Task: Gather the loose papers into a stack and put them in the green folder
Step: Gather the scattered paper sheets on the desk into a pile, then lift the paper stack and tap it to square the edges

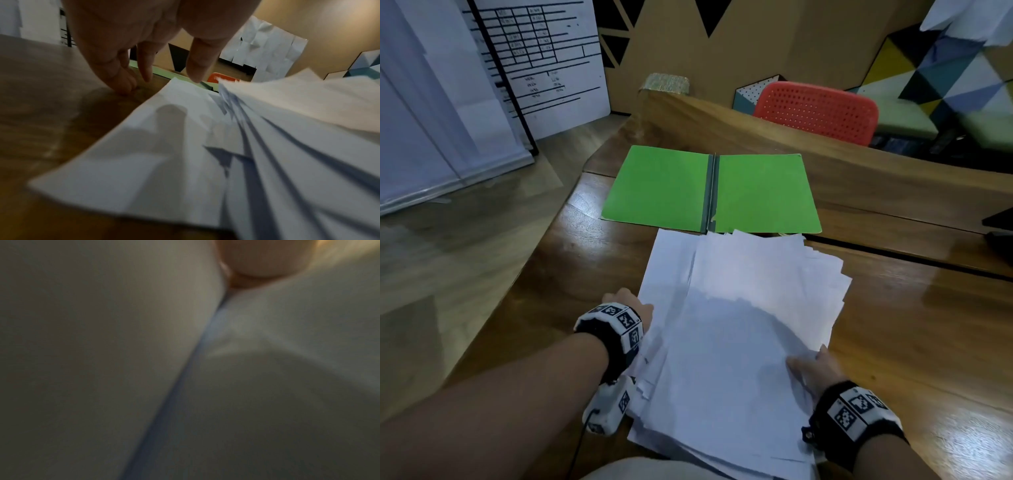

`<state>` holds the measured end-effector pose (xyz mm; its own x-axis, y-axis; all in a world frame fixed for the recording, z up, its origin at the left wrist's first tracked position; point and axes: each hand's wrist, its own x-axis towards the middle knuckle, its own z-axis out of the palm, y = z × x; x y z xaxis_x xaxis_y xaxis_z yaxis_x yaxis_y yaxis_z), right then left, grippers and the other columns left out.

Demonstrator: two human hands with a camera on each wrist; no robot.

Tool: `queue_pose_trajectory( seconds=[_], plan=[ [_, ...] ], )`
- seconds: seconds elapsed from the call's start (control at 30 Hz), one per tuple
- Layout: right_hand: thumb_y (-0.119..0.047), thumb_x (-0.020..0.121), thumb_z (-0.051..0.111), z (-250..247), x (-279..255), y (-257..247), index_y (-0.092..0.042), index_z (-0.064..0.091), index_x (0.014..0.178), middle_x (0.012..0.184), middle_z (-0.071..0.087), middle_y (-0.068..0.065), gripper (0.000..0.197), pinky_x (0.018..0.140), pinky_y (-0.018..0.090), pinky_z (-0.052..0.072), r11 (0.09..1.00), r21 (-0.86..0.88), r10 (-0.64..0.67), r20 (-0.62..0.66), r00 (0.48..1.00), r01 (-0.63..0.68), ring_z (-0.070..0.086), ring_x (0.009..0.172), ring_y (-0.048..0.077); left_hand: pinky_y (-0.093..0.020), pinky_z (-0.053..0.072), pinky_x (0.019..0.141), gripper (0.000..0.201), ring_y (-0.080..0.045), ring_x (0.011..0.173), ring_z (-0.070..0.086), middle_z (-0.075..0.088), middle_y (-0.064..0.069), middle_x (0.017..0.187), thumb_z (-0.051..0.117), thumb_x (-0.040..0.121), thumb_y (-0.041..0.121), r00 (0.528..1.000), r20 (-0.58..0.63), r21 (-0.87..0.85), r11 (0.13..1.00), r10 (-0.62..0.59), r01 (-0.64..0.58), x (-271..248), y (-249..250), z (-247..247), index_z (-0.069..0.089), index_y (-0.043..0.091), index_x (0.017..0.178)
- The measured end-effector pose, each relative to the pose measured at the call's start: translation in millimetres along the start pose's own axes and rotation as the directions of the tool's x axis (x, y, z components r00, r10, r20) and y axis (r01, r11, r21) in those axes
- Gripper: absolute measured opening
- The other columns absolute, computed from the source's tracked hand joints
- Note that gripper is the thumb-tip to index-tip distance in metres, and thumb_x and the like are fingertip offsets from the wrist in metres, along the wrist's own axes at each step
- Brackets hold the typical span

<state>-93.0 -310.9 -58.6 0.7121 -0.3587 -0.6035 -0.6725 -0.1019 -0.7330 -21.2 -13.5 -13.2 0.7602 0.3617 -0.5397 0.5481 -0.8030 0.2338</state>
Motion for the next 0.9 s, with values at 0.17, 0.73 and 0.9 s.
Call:
queue_pose_trajectory(
  seconds=[0.17, 0.73, 0.9],
  plan=[
    [0.004, 0.078, 0.067, 2, 5, 0, 0.002, 0.052, 0.105, 0.085, 0.060, 0.015, 0.031, 0.087, 0.043, 0.050, 1.000, 0.009, 0.026, -0.013, 1.000, -0.025, 0.060, 0.088, 0.033, -0.038, 0.049, 0.086, 0.022, -0.029, 0.093, 0.062, 0.056, -0.008, 0.076, 0.054, 0.083, 0.024, 0.996, 0.066, 0.033, 0.997, 0.067, -0.069, 0, 12, 5, 0.049, 0.007, 0.070],
    [-0.006, 0.075, 0.070, 16, -18, -15, -0.007, 0.057, 0.113, 0.106, 0.067, 0.016, 0.040, 0.090, 0.053, 0.053, 1.000, 0.002, 0.005, 0.137, 0.991, -0.005, 0.065, 0.096, 0.038, -0.038, 0.053, 0.084, 0.040, -0.027, 0.088, 0.066, 0.064, -0.021, 0.121, 0.081, 0.064, 0.016, 0.832, 0.431, -0.665, 0.747, 0.350, 0.030, -7, -13, 20, 0.067, 0.006, 0.100],
    [-0.030, 0.077, 0.070, 11, -22, -32, -0.022, 0.055, 0.122, 0.122, 0.057, 0.005, 0.048, 0.089, 0.037, 0.051, 0.882, -0.470, -0.060, -0.081, 0.995, 0.015, 0.056, 0.110, 0.025, -0.041, 0.050, 0.094, 0.045, -0.030, 0.096, 0.064, 0.068, -0.014, 0.108, 0.082, 0.060, 0.015, 0.904, 0.339, -0.636, 0.771, 0.262, 0.015, 1, -30, 17, 0.067, 0.006, 0.102]
  ],
)
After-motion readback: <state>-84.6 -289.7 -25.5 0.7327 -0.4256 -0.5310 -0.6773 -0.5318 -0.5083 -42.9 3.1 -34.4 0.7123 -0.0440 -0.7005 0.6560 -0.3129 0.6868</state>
